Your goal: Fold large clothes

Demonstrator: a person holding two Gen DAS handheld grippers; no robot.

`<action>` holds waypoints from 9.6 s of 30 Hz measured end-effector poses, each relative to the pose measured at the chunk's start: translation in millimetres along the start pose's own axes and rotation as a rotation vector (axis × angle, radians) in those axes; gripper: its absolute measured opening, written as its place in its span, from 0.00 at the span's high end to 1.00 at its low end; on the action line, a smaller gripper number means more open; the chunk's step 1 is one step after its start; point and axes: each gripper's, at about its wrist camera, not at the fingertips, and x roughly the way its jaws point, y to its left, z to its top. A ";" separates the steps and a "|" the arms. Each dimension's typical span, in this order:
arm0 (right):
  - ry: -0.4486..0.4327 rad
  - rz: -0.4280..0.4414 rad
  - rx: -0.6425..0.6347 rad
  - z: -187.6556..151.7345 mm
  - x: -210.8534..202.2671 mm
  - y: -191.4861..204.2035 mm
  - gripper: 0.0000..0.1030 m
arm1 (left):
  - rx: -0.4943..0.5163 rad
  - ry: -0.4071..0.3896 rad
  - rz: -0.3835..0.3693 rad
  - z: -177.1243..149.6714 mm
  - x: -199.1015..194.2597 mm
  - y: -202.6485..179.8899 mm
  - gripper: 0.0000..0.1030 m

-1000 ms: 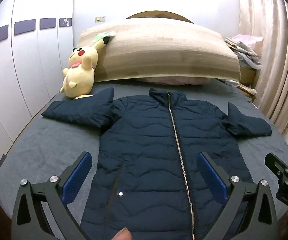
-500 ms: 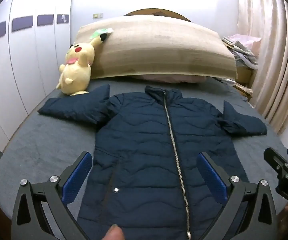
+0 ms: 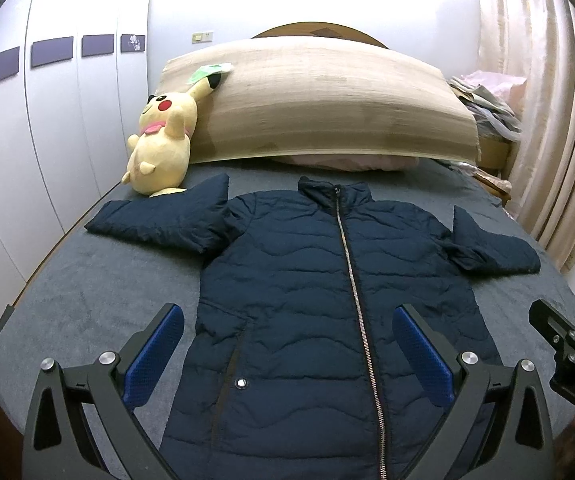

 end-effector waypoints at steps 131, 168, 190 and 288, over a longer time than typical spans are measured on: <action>0.087 0.015 0.651 137.5 272.4 -317.0 0.90 | -0.417 0.171 0.481 -87.6 167.0 249.5 0.00; 0.220 0.474 0.239 88.8 241.2 58.1 0.00 | -0.455 0.140 0.432 -90.4 159.5 253.8 0.00; 0.139 0.361 0.612 -39.5 202.5 -175.3 0.00 | -0.131 0.207 -0.111 76.1 219.0 70.1 0.00; 0.174 0.351 0.178 -3.0 181.5 -106.5 0.00 | -0.272 0.287 -0.158 21.3 247.3 62.0 0.20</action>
